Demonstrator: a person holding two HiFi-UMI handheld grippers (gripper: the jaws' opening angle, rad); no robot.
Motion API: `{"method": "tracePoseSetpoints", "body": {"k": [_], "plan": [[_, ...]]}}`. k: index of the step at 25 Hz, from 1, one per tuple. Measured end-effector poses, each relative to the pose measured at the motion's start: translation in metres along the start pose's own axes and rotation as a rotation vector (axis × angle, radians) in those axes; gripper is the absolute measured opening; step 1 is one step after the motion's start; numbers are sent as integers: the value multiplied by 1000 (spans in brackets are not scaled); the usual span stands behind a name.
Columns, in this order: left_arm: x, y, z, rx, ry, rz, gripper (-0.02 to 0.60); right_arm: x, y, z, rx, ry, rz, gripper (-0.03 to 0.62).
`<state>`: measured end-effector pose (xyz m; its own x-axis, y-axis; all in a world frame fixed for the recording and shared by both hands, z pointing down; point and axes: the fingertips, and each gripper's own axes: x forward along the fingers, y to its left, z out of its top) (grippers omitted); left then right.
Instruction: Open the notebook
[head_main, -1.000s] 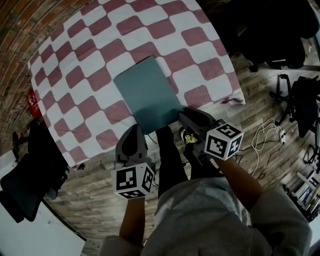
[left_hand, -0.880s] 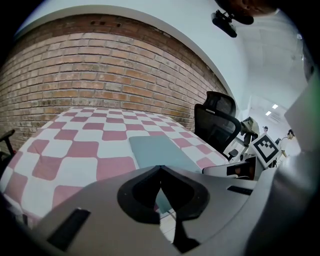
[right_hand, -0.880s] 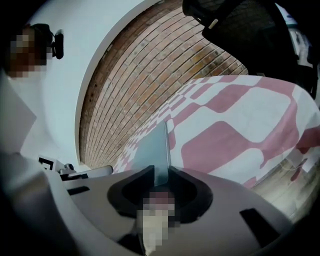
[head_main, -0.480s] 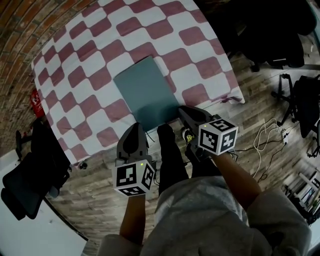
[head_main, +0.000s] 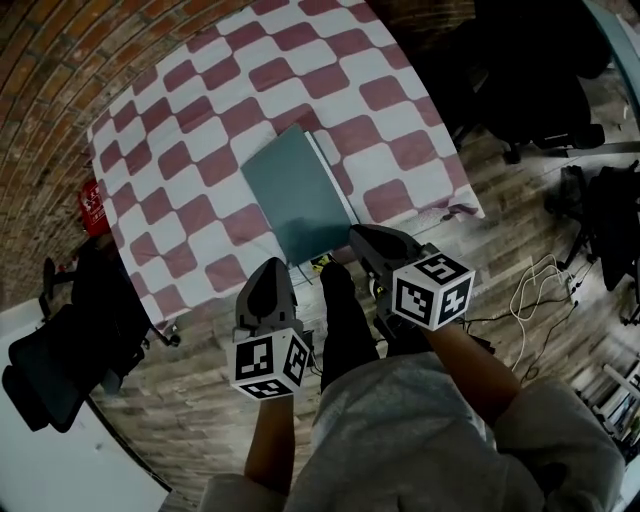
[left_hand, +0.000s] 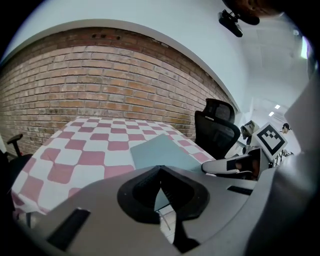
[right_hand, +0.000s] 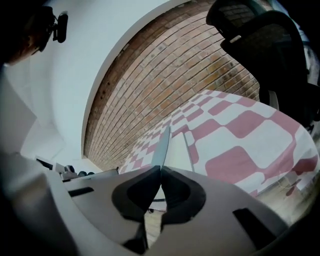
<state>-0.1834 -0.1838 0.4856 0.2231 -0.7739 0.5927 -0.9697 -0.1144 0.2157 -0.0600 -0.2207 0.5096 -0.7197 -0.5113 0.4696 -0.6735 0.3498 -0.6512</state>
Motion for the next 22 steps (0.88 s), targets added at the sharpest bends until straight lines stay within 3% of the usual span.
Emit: {"method": "tracePoseSetpoints", "body": {"k": [12, 22], "plan": [[-55, 22, 10, -30, -74, 110, 6, 4, 94, 5, -95, 25, 219, 34], [-96, 69, -4, -99, -89, 233, 6, 44, 159, -30, -8, 116, 431, 37]]}}
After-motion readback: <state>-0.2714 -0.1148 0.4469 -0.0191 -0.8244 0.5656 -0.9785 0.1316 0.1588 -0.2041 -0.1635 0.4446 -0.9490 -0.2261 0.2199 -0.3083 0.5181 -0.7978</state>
